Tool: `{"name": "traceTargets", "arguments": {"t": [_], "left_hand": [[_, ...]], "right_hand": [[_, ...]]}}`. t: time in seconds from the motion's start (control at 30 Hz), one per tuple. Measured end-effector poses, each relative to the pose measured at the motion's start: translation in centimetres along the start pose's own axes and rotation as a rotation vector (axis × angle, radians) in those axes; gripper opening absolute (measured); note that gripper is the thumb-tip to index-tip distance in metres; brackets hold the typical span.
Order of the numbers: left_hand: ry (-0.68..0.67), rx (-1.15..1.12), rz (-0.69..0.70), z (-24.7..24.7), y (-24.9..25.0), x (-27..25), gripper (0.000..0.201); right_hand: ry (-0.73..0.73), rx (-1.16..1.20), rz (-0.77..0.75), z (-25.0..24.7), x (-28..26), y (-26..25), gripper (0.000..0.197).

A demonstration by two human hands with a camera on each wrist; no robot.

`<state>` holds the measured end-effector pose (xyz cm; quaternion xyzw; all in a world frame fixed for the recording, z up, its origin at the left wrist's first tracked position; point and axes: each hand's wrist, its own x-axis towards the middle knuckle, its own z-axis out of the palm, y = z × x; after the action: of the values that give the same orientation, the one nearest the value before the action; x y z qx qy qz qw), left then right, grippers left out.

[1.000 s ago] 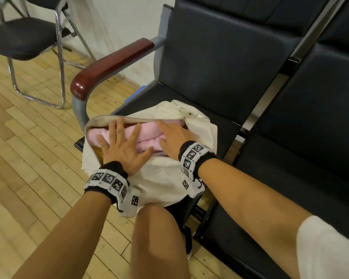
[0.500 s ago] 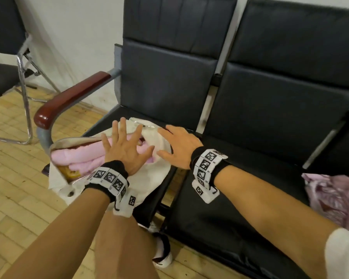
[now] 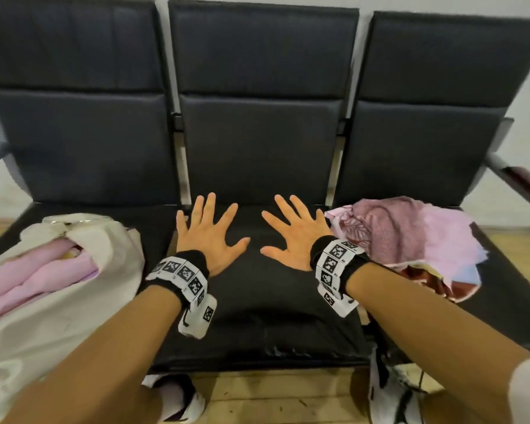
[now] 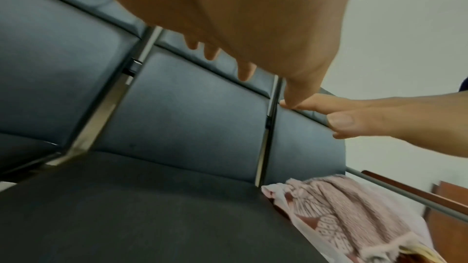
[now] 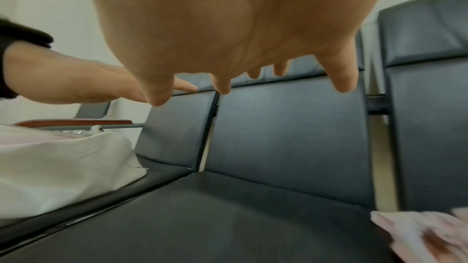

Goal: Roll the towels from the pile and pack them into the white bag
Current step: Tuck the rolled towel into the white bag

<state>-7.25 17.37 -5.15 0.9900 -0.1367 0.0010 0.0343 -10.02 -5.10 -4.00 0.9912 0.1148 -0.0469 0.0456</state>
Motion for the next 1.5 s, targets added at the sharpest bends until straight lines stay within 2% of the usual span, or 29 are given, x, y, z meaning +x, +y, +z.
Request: {"name": "traceTargets", "arguments": {"t": [0.27, 0.47, 0.53, 0.63, 0.73, 0.8, 0.9, 1.03, 1.13, 1.27, 1.43, 1.5], "left_hand": [[-0.07, -0.003, 0.159, 2.1, 9.6, 2.5, 0.083], [-0.055, -0.166, 0.19, 2.7, 14.5, 4.6, 0.08], [-0.069, -0.227, 0.17, 3.2, 15.9, 4.9, 0.079], [-0.086, -0.269, 0.17, 4.2, 17.9, 5.2, 0.08], [-0.11, -0.265, 0.193, 5.0, 19.0, 5.3, 0.081], [-0.122, -0.264, 0.198, 5.3, 19.2, 5.4, 0.081], [-0.129, -0.255, 0.204, 5.5, 19.1, 5.6, 0.08], [-0.119, -0.265, 0.2, 5.1, 18.4, 5.8, 0.081], [-0.098, -0.298, 0.205, 4.4, 17.6, 5.6, 0.082], [-0.088, -0.371, 0.23, 3.1, 16.4, 5.2, 0.084], [-0.146, -0.68, 0.313, 1.4, 14.2, 3.9, 0.099], [-0.174, -0.738, 0.293, 0.5, 13.3, 3.3, 0.092]], "right_hand": [[-0.026, 0.125, 0.212, 3.8, -4.8, 8.7, 0.082], [-0.053, 0.103, 0.297, 6.4, -7.0, 14.1, 0.076], [-0.125, 0.07, 0.337, 7.6, -7.4, 15.8, 0.067], [-0.306, -0.011, 0.413, 9.6, -8.0, 18.0, 0.055], [-0.425, -0.131, 0.459, 11.8, -8.9, 19.5, 0.056], [-0.429, -0.17, 0.475, 12.9, -9.4, 20.3, 0.065], [-0.33, -0.067, 0.479, 12.9, -9.7, 20.8, 0.065], [0.053, 0.244, 0.37, 11.0, -9.0, 20.1, 0.045], [0.228, 0.451, 0.309, 8.5, -8.1, 18.4, 0.024], [0.295, 0.565, 0.251, 4.7, -6.9, 14.9, 0.006], [0.312, 0.654, 0.191, 0.0, -6.1, 10.0, 0.013], [0.339, 0.699, 0.151, -1.5, -5.5, 8.2, 0.015]]}}
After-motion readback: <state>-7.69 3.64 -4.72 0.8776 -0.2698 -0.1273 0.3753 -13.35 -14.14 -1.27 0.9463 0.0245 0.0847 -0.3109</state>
